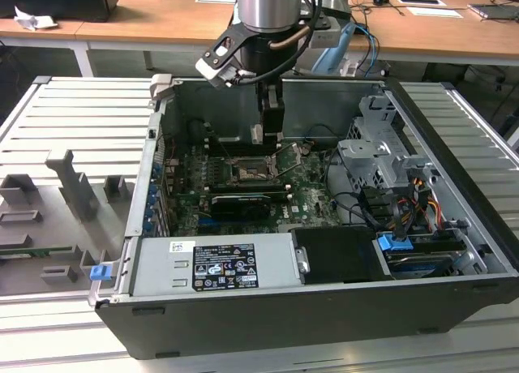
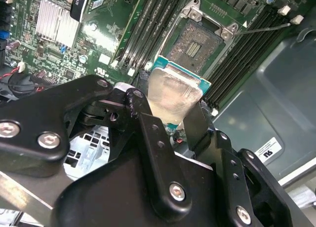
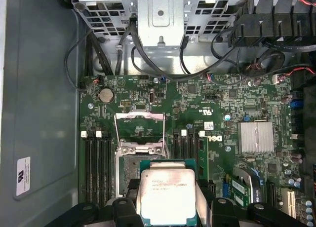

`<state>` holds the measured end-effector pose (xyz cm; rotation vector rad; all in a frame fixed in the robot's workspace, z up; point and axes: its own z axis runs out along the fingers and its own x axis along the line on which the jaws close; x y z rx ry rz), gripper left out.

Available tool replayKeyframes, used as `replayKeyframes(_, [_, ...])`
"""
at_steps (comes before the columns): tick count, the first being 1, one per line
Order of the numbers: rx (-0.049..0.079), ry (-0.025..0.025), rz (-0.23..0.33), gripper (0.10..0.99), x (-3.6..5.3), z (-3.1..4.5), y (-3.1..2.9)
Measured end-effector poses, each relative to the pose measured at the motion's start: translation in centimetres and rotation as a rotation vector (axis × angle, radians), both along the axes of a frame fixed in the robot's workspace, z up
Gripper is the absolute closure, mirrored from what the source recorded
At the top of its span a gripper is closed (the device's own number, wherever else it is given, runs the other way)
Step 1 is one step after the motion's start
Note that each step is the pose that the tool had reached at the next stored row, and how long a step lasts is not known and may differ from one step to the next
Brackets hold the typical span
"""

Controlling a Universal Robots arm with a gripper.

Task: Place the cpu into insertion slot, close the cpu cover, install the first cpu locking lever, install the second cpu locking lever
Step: 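Place the cpu into insertion slot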

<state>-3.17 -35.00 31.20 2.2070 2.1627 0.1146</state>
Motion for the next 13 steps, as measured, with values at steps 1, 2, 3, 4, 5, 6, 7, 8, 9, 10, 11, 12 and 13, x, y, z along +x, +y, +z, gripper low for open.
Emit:
replayKeyframes(1, [0.0,0.0001,0.0,0.557,0.0,-0.17,0.0])
replayKeyframes(2, [0.0,0.0002,0.0,0.557,0.0,-0.27,0.0])
replayKeyframes(3, [0.0,0.0003,0.0,0.557,0.0,-0.47,0.0])
replayKeyframes(4, [0.0,0.0003,0.0,0.557,-0.01,-0.72,0.0])
replayKeyframes(5, [0.0,0.0004,0.0,0.557,-0.01,-0.91,0.0])
replayKeyframes(6, [0.0,0.0009,0.0,0.557,-0.01,-1.24,0.0])
replayKeyframes(7, [0.0,0.0016,0.0,0.557,-0.02,-1.66,0.01])
replayKeyframes(8, [0.0,0.0023,0.0,0.557,-0.03,-1.89,0.0])
replayKeyframes(9, [0.0,0.0028,0.0,0.557,-0.04,-2.0,0.0])
replayKeyframes(10, [0.0,0.0033,0.0,0.557,-0.04,-2.11,0.0])
replayKeyframes(11, [0.0,0.0036,0.0,0.557,-0.04,-2.23,0.0])
replayKeyframes(12, [0.0,0.0039,0.0,0.557,-0.04,-2.35,0.0])
replayKeyframes(13, [0.0,0.004,0.0,0.557,-0.04,-2.47,0.0])
